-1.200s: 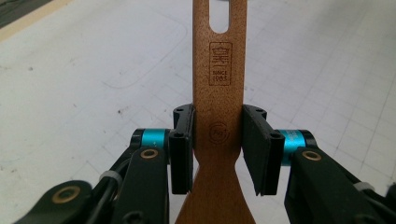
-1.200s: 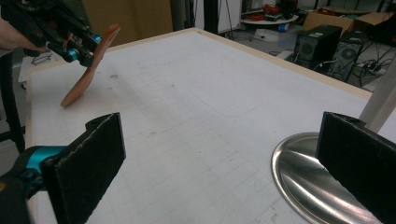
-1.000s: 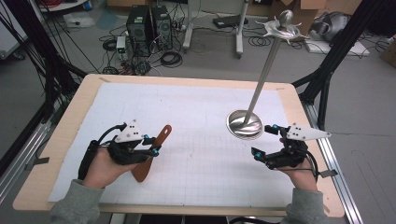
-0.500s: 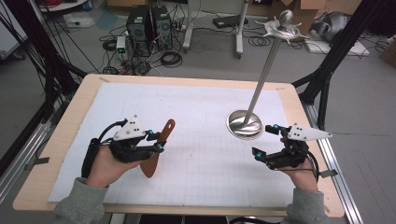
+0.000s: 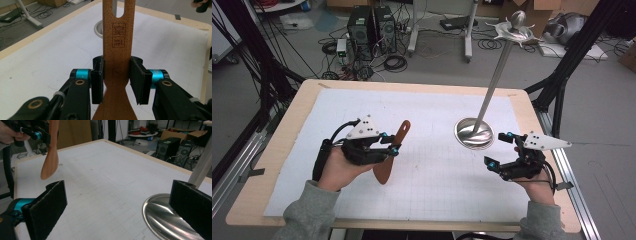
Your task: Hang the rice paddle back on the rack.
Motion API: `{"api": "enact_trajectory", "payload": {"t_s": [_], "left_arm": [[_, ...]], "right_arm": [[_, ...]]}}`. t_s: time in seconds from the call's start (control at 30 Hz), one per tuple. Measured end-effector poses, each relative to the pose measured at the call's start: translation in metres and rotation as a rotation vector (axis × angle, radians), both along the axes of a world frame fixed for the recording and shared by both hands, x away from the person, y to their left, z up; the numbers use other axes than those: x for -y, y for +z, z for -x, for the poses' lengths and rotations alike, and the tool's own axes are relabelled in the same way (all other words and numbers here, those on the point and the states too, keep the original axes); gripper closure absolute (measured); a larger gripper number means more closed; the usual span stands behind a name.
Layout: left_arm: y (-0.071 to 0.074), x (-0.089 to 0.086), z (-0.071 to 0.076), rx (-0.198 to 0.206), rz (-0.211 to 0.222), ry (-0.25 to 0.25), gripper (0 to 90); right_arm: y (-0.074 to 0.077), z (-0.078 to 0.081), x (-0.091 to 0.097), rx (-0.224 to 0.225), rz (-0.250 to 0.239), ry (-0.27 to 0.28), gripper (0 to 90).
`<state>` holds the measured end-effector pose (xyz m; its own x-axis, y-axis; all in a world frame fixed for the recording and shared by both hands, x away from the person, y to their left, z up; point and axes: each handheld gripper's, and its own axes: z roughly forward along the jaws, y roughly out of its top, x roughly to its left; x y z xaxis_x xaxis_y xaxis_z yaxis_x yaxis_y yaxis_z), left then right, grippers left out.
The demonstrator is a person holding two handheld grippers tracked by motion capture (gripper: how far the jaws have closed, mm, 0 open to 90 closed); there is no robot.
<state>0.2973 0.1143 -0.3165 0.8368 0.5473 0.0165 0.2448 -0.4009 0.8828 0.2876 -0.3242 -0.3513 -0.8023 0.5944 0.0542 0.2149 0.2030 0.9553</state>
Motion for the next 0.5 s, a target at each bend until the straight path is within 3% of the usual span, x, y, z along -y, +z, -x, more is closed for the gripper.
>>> {"api": "enact_trajectory", "payload": {"t_s": [0.27, 0.5], "left_arm": [[0.013, 0.012, -0.008, 0.017, 0.015, 0.0, 65.1], [0.019, 0.019, -0.017, 0.007, 0.017, -0.022, 65.0]], "right_arm": [[0.0, 0.0, 0.005, 0.002, -0.013, -0.008, 0.2], [-0.001, -0.001, 0.003, -0.004, -0.009, 0.0, 0.2]]}}
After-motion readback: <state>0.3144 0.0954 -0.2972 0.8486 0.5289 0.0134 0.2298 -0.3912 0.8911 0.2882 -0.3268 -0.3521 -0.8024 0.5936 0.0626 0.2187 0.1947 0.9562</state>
